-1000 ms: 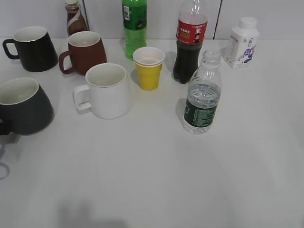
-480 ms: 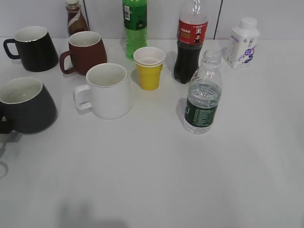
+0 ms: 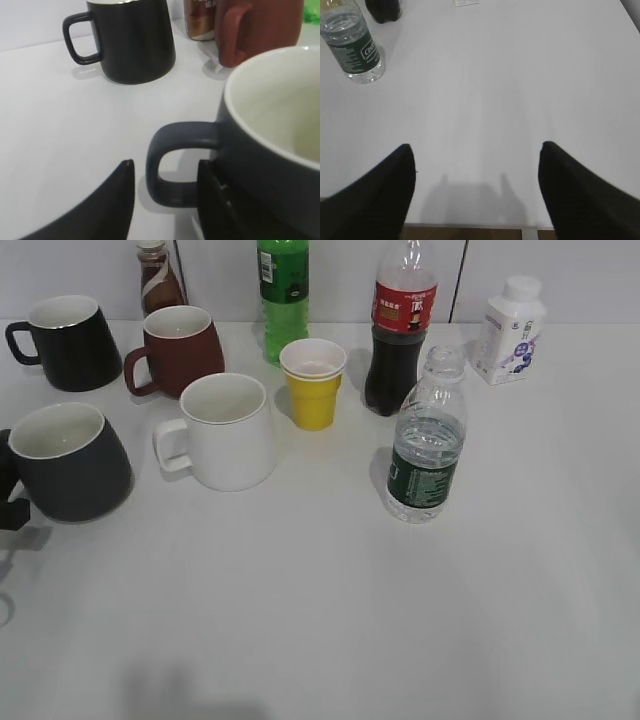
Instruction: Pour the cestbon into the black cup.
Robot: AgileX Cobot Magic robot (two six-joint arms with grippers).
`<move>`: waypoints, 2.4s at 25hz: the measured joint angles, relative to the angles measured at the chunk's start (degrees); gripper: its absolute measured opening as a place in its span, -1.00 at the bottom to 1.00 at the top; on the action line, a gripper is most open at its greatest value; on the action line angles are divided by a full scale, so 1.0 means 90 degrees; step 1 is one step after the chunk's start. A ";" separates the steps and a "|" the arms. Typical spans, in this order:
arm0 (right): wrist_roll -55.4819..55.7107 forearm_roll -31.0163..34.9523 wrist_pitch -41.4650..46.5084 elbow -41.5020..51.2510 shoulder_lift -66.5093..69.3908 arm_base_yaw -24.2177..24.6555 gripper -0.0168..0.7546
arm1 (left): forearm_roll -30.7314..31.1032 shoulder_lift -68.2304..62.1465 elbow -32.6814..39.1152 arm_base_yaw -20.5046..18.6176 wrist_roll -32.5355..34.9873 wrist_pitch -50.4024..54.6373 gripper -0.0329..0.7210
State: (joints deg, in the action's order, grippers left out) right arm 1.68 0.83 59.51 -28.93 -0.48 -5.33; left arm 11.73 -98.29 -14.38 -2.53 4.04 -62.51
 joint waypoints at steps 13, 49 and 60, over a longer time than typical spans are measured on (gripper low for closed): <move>0.0000 0.0000 0.0000 0.0000 0.0000 0.0000 0.53 | 0.0843 0.0004 -0.0354 -0.0759 0.0000 0.0502 -0.01; 0.0000 0.0211 0.0000 0.0000 0.0000 0.0000 0.53 | 0.1974 -0.0977 -0.0926 -0.1018 -0.0303 -0.0522 -0.78; -0.1115 0.0926 -0.1951 -0.0132 0.0996 0.0000 0.40 | 0.1974 0.0087 -0.0595 -0.1018 -0.0521 -0.0471 -0.79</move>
State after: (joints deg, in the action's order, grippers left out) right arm -8.35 9.17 41.95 -30.12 8.49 -5.33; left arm 29.50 -97.51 -19.74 -11.70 -0.65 -66.74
